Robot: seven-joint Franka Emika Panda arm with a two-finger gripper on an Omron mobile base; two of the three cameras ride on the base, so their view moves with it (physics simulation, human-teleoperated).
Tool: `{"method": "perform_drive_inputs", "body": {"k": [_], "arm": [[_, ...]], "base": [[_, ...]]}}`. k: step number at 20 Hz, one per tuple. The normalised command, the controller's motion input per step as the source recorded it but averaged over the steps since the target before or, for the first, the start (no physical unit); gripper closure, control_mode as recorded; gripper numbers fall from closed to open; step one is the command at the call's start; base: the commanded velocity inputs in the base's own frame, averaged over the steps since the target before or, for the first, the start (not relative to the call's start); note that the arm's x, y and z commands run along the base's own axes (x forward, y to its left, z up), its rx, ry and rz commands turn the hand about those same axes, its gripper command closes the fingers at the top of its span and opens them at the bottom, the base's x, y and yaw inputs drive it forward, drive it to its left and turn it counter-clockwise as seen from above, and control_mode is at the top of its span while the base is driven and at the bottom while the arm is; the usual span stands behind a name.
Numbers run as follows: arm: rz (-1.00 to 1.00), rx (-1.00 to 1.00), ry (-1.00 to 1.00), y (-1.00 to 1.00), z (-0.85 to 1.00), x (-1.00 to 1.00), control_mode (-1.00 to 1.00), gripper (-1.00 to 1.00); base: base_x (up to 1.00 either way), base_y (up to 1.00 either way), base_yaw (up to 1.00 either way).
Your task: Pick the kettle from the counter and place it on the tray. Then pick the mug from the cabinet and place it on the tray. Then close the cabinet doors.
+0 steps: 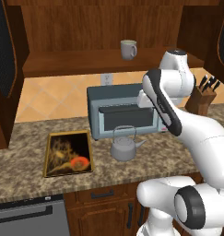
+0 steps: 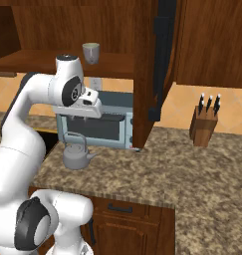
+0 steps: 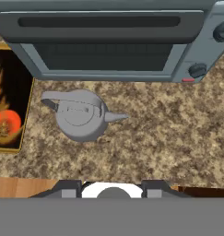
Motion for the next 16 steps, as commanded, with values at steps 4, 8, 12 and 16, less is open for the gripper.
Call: {"method": "perform_drive_inputs", "body": {"k": [4, 8, 12, 16], "arm": [[0.00, 0.00, -0.12, 0.00, -0.01, -0.22, -1.00, -1.00], [0.00, 0.00, -0.22, 0.15, -0.27, -0.45, -1.00, -1.00], [0.02, -0.01, -0.02, 0.38, -0.34, -0.13, -1.00, -1.00], [0.15, 0.00, 0.00, 0.14, -0.35, -0.04, -1.00, -1.00]], "base": [[0.00, 0.00, 0.00], [0.00, 0.00, 0.00], [0.00, 0.00, 0.00], [0.00, 0.00, 0.00]]}}
